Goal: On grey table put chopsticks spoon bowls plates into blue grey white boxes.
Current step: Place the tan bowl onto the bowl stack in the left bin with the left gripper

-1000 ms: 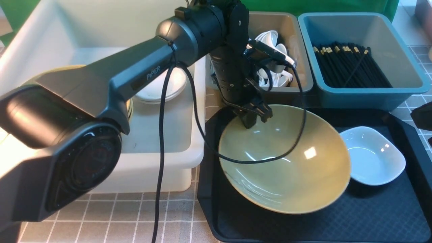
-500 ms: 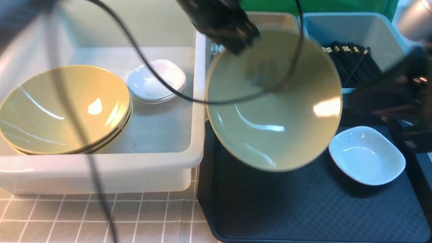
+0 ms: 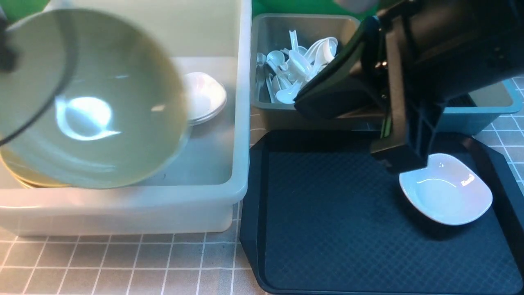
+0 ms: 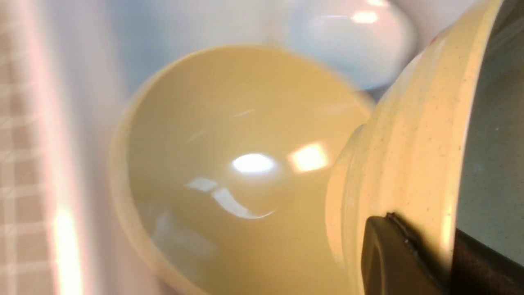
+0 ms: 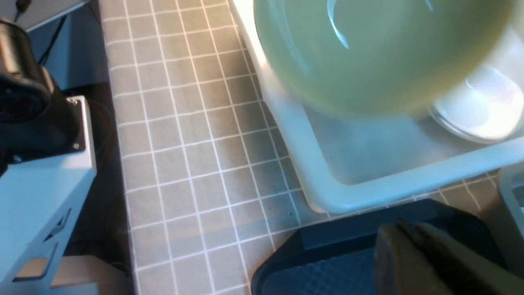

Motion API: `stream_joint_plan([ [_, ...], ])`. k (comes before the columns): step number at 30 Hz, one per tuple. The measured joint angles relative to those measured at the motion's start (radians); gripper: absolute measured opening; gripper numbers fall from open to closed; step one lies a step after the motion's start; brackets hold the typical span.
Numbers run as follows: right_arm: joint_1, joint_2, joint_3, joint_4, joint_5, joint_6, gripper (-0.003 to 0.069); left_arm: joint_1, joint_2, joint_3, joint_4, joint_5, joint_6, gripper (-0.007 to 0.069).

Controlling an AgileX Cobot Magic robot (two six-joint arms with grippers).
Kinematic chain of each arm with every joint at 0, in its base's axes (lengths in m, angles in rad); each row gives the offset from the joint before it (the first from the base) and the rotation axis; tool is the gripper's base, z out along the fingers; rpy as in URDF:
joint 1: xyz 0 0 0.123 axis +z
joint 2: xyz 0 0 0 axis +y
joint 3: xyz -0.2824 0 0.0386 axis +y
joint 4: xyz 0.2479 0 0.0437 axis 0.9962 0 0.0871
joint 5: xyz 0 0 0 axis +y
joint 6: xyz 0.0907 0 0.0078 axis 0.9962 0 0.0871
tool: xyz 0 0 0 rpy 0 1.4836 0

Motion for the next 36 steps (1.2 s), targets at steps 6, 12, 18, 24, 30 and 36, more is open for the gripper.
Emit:
stream_joint_plan([
  [6, 0.0, 0.008, -0.001, -0.005, -0.003, -0.001, 0.002, 0.213, 0.088, 0.175, -0.287, -0.115, 0.202, 0.0009],
  [12, 0.0, 0.008, -0.001, -0.015, 0.023, -0.001, 0.002, 0.218, 0.194, 0.185, -0.423, -0.225, 0.326, 0.0009],
  [18, 0.0, 0.008, -0.001, -0.04, 0.037, -0.001, 0.0025, 0.222, 0.256, 0.185, -0.398, -0.272, 0.354, 0.001],
  [24, 0.0, 0.008, -0.001, -0.047, 0.031, -0.004, 0.0029, 0.215, 0.264, 0.185, -0.288, -0.271, 0.358, 0.0111],
  [30, 0.0, 0.008, -0.001, -0.092, 0.016, -0.005, 0.003, 0.2, 0.25, 0.149, -0.137, -0.233, 0.314, 0.039],
  [36, 0.0, 0.008, -0.001, -0.121, 0.016, 0.007, 0.003, 0.179, 0.17, -0.004, -0.103, -0.157, 0.189, 0.0518],
])
